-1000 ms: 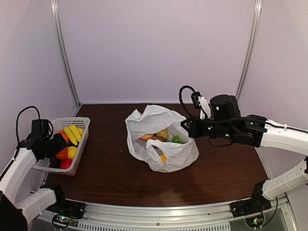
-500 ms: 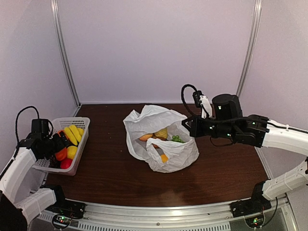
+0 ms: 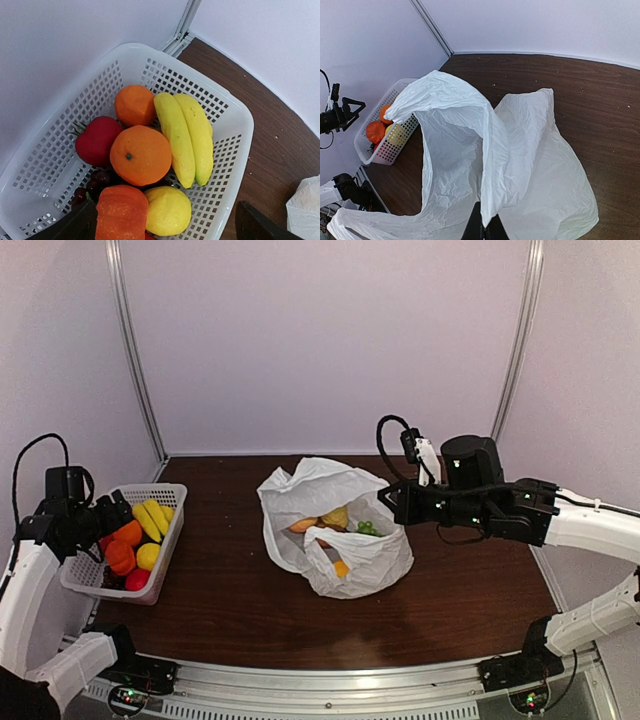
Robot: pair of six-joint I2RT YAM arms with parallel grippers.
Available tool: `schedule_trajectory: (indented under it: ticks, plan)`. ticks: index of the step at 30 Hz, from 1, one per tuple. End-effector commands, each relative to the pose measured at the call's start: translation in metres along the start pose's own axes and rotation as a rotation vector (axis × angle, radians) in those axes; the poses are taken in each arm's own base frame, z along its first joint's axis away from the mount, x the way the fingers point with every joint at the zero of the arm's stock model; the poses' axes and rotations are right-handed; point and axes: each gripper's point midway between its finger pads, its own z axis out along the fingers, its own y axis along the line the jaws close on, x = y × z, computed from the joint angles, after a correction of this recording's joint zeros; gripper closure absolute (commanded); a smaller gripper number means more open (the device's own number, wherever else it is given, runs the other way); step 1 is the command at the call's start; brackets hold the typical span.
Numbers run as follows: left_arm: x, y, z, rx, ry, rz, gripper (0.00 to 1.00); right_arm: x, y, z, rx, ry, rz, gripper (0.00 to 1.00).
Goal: Untie the knot of the plastic bag and take out the fruit
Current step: Place the fake fruit in the bin, then adjust the bag opening for the takeout bag.
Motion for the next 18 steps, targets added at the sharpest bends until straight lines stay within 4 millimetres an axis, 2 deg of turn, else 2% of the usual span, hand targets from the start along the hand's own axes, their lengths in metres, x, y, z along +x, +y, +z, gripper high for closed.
schedule_trajectory:
  ticks: [1, 4, 7, 9, 12, 18]
  plan:
    - [0.002, -0.037, -0.010, 0.213, 0.043, 0.104, 0.03, 0.001, -0.001, -0.002, -0.012, -0.002, -0.016, 1.00]
    - [0.017, -0.065, -0.012, 0.379, 0.126, 0.144, 0.08, 0.001, 0.011, -0.002, -0.073, 0.011, -0.054, 1.00]
    - [0.026, -0.092, -0.022, 0.517, 0.161, 0.193, 0.10, 0.005, 0.025, -0.003, -0.146, 0.049, -0.110, 1.00]
    - [0.029, -0.115, -0.034, 0.605, 0.164, 0.250, 0.10, 0.009, 0.032, -0.004, -0.184, 0.070, -0.135, 1.00]
    - [0.043, -0.161, -0.060, 0.775, 0.179, 0.348, 0.09, 0.015, 0.040, -0.007, -0.231, 0.104, -0.177, 1.00]
    - [0.059, -0.230, -0.105, 1.027, 0.162, 0.487, 0.04, 0.029, 0.057, -0.015, -0.303, 0.165, -0.245, 1.00]
